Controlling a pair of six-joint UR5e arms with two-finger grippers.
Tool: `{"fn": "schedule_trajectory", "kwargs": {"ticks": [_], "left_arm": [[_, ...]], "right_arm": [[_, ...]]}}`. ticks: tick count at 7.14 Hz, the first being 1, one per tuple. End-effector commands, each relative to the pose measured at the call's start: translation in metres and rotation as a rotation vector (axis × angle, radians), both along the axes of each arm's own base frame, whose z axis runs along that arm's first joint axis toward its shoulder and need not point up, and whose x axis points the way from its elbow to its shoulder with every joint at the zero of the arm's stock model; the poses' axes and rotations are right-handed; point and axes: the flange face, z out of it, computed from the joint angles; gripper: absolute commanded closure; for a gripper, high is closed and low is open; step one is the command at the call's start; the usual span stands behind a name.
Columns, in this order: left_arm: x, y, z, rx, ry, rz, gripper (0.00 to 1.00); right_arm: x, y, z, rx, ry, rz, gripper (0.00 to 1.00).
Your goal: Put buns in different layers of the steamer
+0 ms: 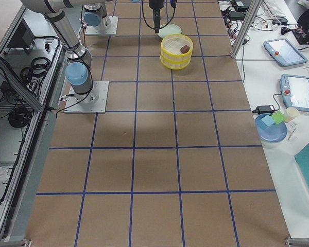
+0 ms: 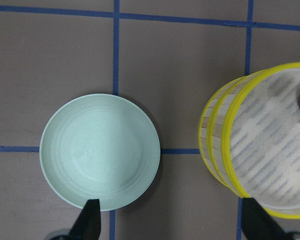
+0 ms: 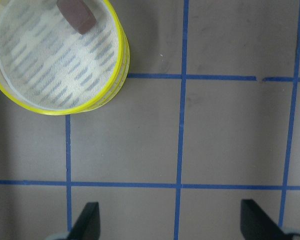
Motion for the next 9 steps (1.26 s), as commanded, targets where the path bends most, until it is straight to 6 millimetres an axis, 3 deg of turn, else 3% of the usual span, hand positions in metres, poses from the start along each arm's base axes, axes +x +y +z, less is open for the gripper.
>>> {"fn": "schedule_trajectory", "kwargs": {"ticks": [1,2,3,6,9], "left_arm": [[0.015,0.031,0.029,0.036,-0.016,-0.034,0.00],[0.027,0.037,0.036,0.026,-0.127,-0.155,0.00],[0.030,0.039,0.034,0.029,-0.155,-0.160,0.00],[0.023,0.065,0.054,0.027,-0.090,-0.118,0.00],[0.023,0.074,0.062,0.023,-0.080,-0.073,0.00]], "right_arm": [[0.000,-0.008,0.007,-0.066,-0.003,-0.002,0.00],[0.000,-0.007,0.006,-0.065,-0.003,-0.002,0.00],[-0.001,-0.006,0.008,-0.069,0.000,-0.002,0.00],[0.000,-0.007,0.010,-0.078,-0.003,-0.002,0.00],[-0.001,-0.008,0.008,-0.074,-0.001,-0.002,0.00]]}}
